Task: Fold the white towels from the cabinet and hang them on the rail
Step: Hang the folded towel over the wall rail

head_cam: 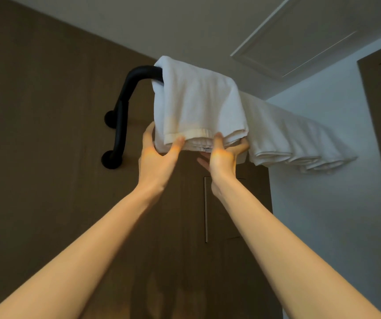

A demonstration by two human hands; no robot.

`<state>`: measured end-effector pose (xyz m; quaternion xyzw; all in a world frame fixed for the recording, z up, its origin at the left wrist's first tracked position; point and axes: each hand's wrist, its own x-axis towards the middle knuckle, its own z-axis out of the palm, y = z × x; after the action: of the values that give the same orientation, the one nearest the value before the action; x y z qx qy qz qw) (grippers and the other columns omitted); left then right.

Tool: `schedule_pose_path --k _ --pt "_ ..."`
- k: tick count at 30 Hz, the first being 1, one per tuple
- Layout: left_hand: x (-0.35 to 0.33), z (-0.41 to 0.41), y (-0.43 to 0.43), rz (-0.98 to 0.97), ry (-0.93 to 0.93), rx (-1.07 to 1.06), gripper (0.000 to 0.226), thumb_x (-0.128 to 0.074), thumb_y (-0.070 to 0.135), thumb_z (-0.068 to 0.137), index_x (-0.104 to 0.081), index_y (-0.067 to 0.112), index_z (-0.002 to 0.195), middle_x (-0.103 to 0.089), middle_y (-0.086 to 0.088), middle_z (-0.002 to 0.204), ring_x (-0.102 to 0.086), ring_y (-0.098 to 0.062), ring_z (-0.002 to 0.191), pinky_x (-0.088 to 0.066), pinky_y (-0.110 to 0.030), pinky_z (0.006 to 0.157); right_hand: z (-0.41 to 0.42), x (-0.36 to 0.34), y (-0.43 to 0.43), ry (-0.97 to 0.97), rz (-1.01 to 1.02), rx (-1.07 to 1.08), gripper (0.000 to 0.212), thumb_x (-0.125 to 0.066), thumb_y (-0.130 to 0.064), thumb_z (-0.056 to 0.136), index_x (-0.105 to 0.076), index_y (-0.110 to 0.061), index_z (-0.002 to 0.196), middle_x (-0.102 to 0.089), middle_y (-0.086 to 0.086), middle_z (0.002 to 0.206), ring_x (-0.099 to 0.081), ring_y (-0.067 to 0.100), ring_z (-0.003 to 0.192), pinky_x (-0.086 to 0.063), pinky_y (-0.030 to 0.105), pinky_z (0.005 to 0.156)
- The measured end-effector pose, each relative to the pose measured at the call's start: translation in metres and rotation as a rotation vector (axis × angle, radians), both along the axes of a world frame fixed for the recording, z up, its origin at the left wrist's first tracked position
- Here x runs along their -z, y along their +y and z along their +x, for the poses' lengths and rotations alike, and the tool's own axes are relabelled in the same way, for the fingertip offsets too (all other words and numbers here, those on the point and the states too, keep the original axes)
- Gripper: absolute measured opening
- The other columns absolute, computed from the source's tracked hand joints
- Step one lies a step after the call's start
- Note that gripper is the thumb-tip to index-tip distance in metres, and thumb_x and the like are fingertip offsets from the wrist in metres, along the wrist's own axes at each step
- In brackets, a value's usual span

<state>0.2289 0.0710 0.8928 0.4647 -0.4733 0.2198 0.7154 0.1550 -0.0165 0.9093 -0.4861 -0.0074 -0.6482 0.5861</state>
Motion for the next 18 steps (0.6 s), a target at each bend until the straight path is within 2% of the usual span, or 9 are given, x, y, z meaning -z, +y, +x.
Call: schedule_pose_path --k 4,6,8,11,15,18 --pt "0.005 -0.009 0.012 0.040 -0.021 -0.039 0.088 -0.070 0.051 0.081 -0.017 0.036 0.150 -0.031 0.001 0.151 -0.033 -0.006 0.132 -0.034 -0.027 0.101 -0.025 0.006 0.000 0.079 -0.005 -0.010 0.052 -0.049 -0.033 0.100 -0.016 -0.033 0.141 -0.043 0.009 0.139 -0.060 0.028 0.109 -0.056 0.044 0.087" --pt "0.008 -0.015 0.021 0.048 -0.053 -0.084 0.087 -0.069 0.050 0.081 -0.018 0.036 0.150 -0.029 0.003 0.153 -0.029 0.002 0.125 -0.031 -0.019 0.095 -0.039 0.013 -0.001 0.139 -0.013 -0.004 0.050 -0.051 -0.036 0.099 -0.021 -0.034 0.139 -0.049 0.009 0.133 -0.061 0.024 0.105 -0.055 0.042 0.089" --pt "0.014 -0.022 0.031 0.055 -0.095 -0.153 0.083 -0.068 0.048 0.083 -0.021 0.035 0.149 -0.030 0.006 0.153 -0.030 0.001 0.129 -0.030 -0.017 0.097 -0.053 0.022 -0.002 0.173 -0.029 -0.007 0.048 -0.052 -0.035 0.099 -0.024 -0.033 0.137 -0.052 0.008 0.131 -0.061 0.022 0.103 -0.054 0.039 0.089" --pt "0.026 -0.029 0.046 0.101 -0.145 -0.253 0.073 -0.066 0.046 0.086 -0.028 0.035 0.148 -0.036 0.009 0.151 -0.034 -0.005 0.134 -0.031 -0.025 0.102 -0.075 0.038 -0.005 0.253 -0.062 0.000 0.041 -0.052 -0.033 0.099 -0.032 -0.029 0.135 -0.052 0.008 0.132 -0.061 0.021 0.105 -0.054 0.035 0.088" --pt "0.047 -0.036 0.063 0.144 -0.220 -0.360 0.052 -0.061 0.040 0.091 -0.043 0.034 0.140 -0.053 0.012 0.136 -0.048 -0.003 0.120 -0.042 -0.032 0.103 -0.100 0.063 -0.005 0.366 -0.192 0.037 0.027 -0.051 -0.032 0.099 -0.047 -0.025 0.126 -0.056 0.003 0.129 -0.061 0.017 0.108 -0.053 0.035 0.092" --pt "0.066 -0.044 0.075 0.162 -0.285 -0.446 0.040 -0.059 0.037 0.093 -0.051 0.033 0.132 -0.059 0.015 0.126 -0.056 -0.004 0.113 -0.048 -0.038 0.098 -0.114 0.085 0.000 0.450 -0.361 0.111 0.022 -0.052 -0.030 0.099 -0.057 -0.027 0.120 -0.061 -0.003 0.123 -0.060 0.012 0.108 -0.051 0.032 0.094"
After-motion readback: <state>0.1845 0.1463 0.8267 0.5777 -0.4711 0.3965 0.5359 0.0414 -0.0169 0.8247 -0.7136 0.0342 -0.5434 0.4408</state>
